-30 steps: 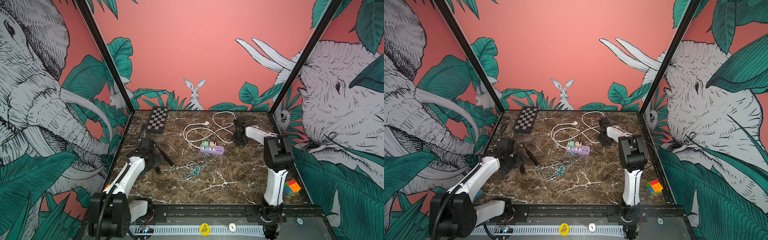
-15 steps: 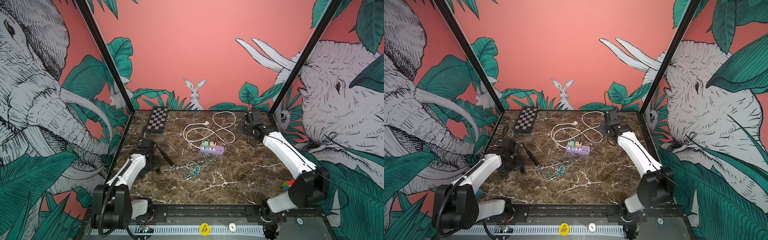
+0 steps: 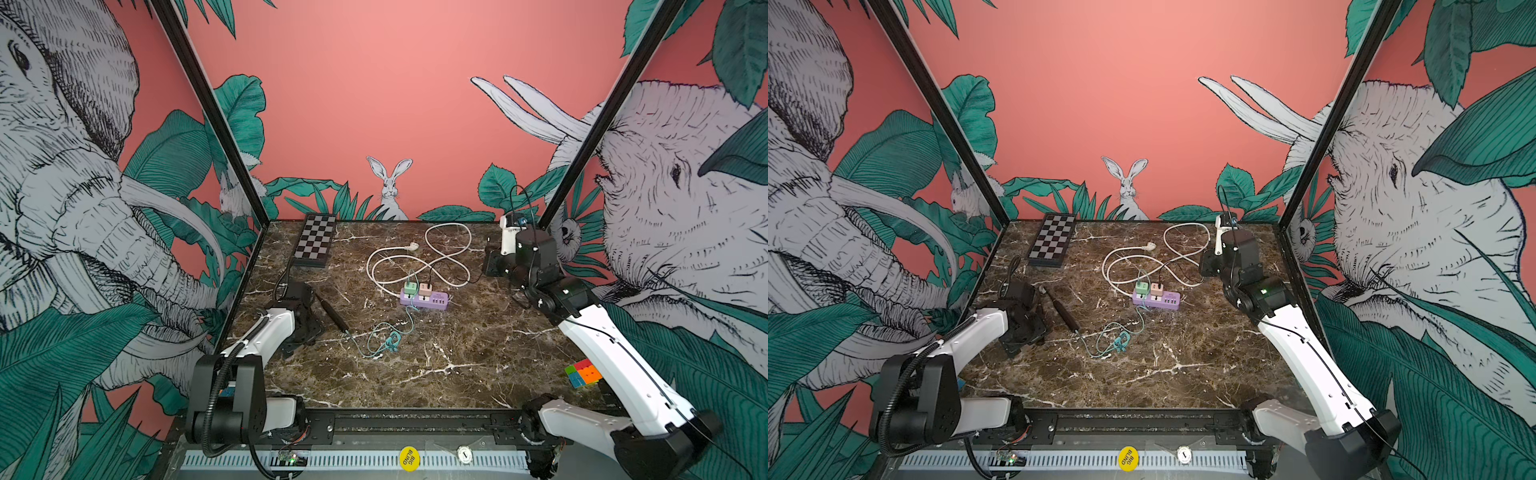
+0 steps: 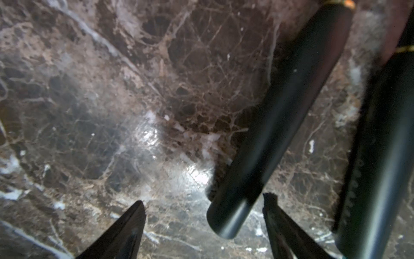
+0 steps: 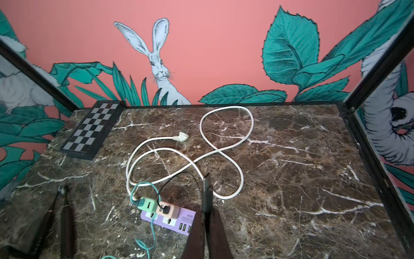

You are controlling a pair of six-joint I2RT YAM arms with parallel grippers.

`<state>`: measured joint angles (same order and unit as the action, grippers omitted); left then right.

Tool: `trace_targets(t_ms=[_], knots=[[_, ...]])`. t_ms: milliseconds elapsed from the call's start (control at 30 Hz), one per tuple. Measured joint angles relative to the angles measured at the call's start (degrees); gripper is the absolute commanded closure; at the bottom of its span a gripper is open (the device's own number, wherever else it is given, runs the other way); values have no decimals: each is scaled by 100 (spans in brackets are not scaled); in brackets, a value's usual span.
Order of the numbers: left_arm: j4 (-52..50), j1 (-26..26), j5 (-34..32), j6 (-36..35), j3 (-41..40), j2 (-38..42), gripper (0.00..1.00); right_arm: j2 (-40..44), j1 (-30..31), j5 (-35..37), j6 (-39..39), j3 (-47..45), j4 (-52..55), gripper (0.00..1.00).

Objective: Charge the electric toothbrush
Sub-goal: Pick up the electric toothbrush from the center of the board.

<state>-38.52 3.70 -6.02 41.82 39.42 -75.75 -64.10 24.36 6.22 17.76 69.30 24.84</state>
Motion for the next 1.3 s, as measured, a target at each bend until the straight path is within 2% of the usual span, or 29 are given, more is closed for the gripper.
trace_targets(t_ms=[233, 300, 333, 633, 833, 1100, 1267, 1300], knots=[[435, 0, 131, 83, -105, -184, 20, 293, 219, -424, -221, -72, -138, 100], [562, 0, 153, 81, -138, -177, 31, 275, 352, -531, -297, -74, -138, 100], [608, 0, 162, 42, -149, -179, 33, 271, 426, -570, -328, -79, -138, 100], [1005, 0, 44, 4, -164, -306, 41, 273, 826, -1091, -629, -361, -136, 100], [1331, 0, -136, -68, -129, -522, 55, 273, 984, -1381, -763, -629, -66, 100], [1582, 15, -212, -149, -52, -680, 67, 278, 1104, -1950, -787, -761, -85, 100], [1615, 70, -251, -179, -55, -702, 68, 278, 1141, -2260, -745, -1043, -83, 100], [1615, 87, -271, -177, -55, -704, 76, 278, 1143, -2302, -743, -1067, -72, 100]])
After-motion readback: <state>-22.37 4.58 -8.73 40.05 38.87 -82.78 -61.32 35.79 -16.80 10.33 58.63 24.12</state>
